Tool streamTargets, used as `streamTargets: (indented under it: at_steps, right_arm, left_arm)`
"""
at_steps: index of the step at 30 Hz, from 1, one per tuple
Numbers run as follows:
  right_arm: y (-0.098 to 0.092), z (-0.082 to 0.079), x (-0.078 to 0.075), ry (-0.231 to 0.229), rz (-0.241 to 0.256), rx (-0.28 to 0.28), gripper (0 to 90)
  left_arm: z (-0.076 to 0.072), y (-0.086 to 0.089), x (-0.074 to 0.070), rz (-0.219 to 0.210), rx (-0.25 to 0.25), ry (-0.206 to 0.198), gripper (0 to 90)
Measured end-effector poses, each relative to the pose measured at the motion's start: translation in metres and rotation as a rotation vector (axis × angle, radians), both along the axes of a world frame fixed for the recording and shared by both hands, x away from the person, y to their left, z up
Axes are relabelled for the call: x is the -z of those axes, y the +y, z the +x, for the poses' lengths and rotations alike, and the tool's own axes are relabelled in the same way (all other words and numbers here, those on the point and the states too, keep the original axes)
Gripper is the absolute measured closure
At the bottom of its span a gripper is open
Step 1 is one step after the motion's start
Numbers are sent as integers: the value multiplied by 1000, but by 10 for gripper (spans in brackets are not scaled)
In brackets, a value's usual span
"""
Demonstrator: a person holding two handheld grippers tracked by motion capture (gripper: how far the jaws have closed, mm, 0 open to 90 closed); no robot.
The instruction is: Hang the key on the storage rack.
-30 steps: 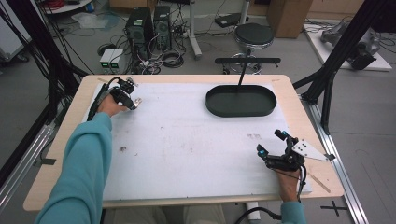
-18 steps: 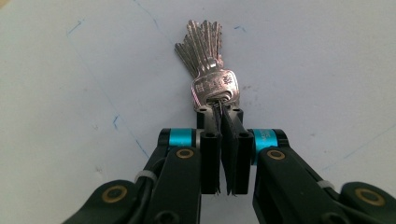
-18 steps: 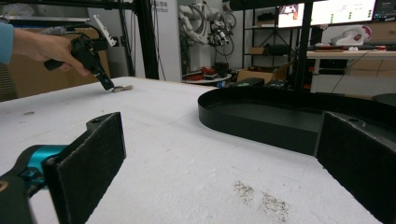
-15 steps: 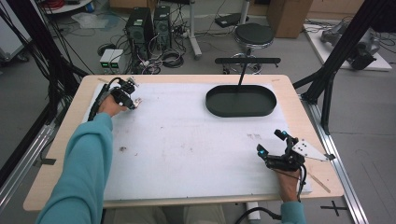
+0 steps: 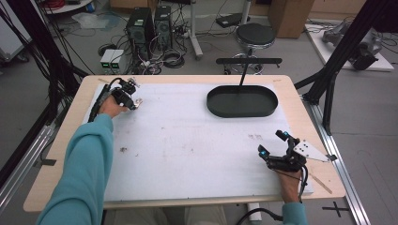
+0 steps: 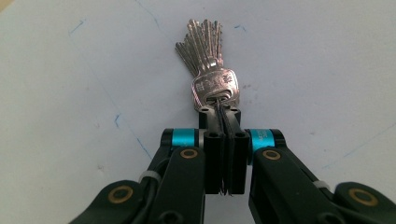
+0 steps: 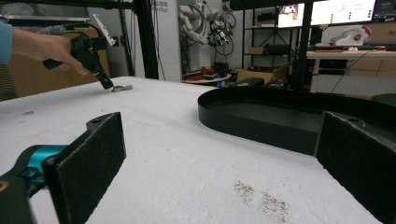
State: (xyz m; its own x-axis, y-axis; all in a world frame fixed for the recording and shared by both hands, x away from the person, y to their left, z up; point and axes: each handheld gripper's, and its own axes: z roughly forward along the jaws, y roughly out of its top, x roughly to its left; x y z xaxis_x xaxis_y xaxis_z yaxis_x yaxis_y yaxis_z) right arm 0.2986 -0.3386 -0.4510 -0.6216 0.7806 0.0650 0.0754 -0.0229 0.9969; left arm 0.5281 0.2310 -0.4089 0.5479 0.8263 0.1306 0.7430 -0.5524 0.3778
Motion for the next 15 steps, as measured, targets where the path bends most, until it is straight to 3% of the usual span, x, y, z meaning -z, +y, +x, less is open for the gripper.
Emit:
streamTargets:
  at_steps: [8,15]
  right_arm:
    - [0,0,0,0,-2,1,12]
    - [0,0,0,1,-2,0,12]
  left_arm:
    - [-1,-1,-1,4,-6,-8,884]
    - [-4,0,-9,-58,27,-26,884]
